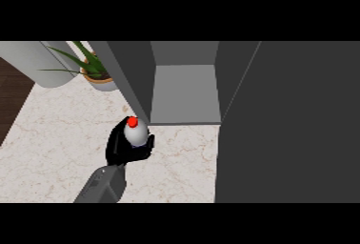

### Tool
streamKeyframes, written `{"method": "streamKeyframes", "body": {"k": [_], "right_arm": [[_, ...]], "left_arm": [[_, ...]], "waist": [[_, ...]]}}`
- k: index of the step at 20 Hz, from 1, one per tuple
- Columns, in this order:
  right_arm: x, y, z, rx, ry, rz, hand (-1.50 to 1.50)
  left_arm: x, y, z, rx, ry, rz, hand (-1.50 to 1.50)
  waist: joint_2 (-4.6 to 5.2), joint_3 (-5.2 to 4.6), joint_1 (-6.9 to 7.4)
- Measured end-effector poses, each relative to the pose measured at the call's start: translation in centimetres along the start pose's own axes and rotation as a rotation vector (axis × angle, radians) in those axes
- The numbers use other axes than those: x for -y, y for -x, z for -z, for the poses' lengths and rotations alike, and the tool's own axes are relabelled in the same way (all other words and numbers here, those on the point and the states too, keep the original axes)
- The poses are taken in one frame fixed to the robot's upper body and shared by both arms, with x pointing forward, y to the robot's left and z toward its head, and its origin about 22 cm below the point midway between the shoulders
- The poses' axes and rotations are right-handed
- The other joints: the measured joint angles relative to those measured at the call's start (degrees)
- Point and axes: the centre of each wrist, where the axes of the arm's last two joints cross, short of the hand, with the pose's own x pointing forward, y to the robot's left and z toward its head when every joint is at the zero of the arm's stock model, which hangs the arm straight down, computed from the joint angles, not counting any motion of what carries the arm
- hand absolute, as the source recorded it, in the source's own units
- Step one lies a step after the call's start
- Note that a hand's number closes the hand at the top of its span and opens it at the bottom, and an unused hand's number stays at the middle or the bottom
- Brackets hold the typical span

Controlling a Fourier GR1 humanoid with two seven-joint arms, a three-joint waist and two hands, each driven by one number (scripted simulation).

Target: Pick up the bottled water, place it into the cabinet and close the cabinet

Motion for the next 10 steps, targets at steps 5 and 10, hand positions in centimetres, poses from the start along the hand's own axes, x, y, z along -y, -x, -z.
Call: {"method": "streamKeyframes", "body": {"k": [5, 10], "right_arm": [[0.1, 0.0, 0.1, 0.002, 0.008, -0.004, -1.50], [0.5, 0.0, 0.2, -0.001, 0.004, -0.016, -1.50]], "left_arm": [[4.5, -2.2, 2.3, 0.032, 0.038, 0.087, 1.50], [9.0, -4.4, 4.9, 0.042, 0.051, 0.136, 1.50]], "waist": [[0.01, -0.01, 0.14], [0.22, -0.05, -0.41]]}}
